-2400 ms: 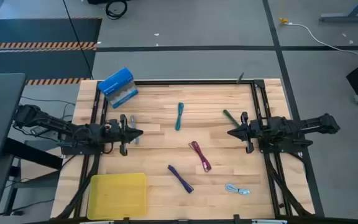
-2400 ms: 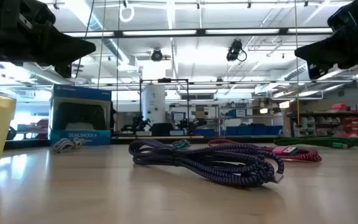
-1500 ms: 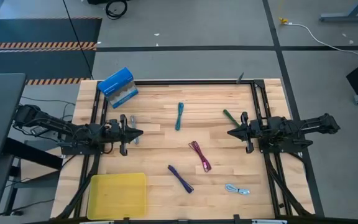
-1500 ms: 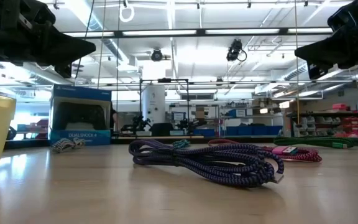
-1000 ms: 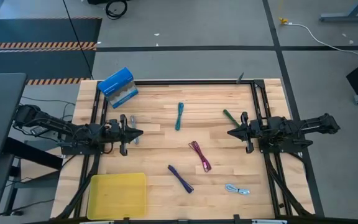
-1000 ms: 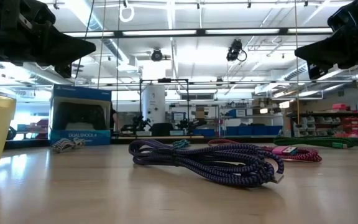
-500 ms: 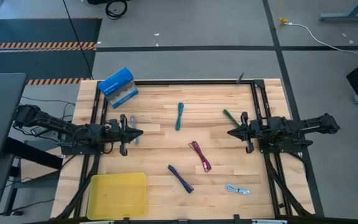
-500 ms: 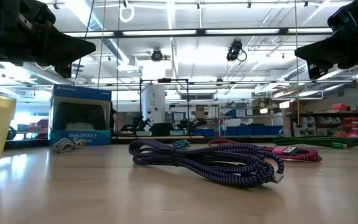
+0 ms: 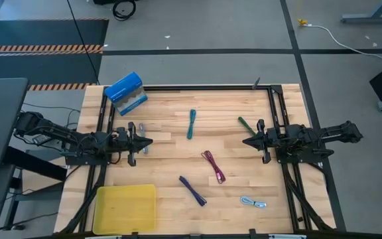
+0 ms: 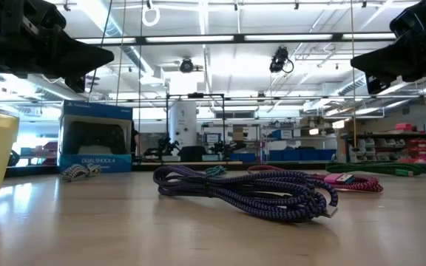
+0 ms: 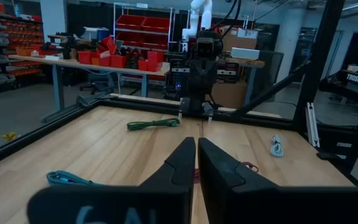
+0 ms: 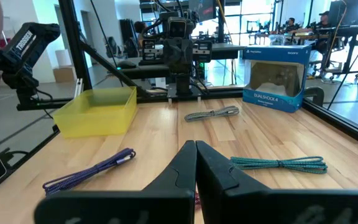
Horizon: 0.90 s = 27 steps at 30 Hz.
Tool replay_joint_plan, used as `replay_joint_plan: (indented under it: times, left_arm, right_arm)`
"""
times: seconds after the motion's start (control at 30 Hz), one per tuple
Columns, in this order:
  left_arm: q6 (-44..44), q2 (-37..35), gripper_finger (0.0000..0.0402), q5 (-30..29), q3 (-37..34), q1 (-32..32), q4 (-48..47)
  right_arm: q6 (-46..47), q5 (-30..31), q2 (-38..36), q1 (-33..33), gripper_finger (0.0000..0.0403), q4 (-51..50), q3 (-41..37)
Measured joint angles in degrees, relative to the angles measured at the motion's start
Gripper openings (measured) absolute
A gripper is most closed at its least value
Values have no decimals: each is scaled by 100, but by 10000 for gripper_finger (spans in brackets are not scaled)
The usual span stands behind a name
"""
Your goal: Pick and place USB-C Cables
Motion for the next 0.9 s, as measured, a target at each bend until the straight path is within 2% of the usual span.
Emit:
replay_joint_plan:
  times: [0.9]
  left_arm:
    - [191,-1,25,1,-1,0,13]
  right_arm:
    - [0,0,-1,0,9,0,1]
